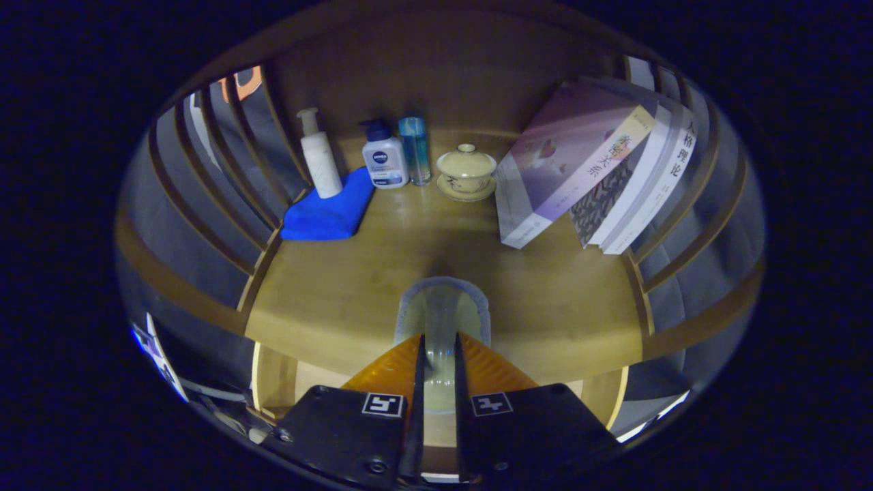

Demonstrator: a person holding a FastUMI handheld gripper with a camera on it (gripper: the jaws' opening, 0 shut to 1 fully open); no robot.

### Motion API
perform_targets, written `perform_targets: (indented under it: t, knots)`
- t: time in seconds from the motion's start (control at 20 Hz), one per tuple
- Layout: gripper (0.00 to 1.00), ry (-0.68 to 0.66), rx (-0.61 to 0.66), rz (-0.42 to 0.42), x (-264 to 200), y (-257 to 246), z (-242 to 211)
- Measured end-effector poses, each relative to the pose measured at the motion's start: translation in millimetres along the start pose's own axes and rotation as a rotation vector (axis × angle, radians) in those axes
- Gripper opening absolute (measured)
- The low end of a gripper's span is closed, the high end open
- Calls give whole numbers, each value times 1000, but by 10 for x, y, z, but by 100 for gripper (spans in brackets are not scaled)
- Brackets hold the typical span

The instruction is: Pull open the drawer, take out the items inside it, and place them on the countertop above the cabinet.

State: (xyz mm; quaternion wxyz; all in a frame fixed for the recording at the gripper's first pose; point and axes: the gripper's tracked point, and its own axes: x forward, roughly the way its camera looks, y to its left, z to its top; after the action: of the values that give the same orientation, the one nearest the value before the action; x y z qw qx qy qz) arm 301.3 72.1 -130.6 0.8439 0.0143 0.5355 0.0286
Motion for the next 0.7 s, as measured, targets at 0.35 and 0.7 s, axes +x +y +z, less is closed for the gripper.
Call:
perform_targets:
  t: [0.35,0.7]
  knots:
    - [23,30,56,14,262,-48,38]
    - [25,22,79,24,315,-37,40]
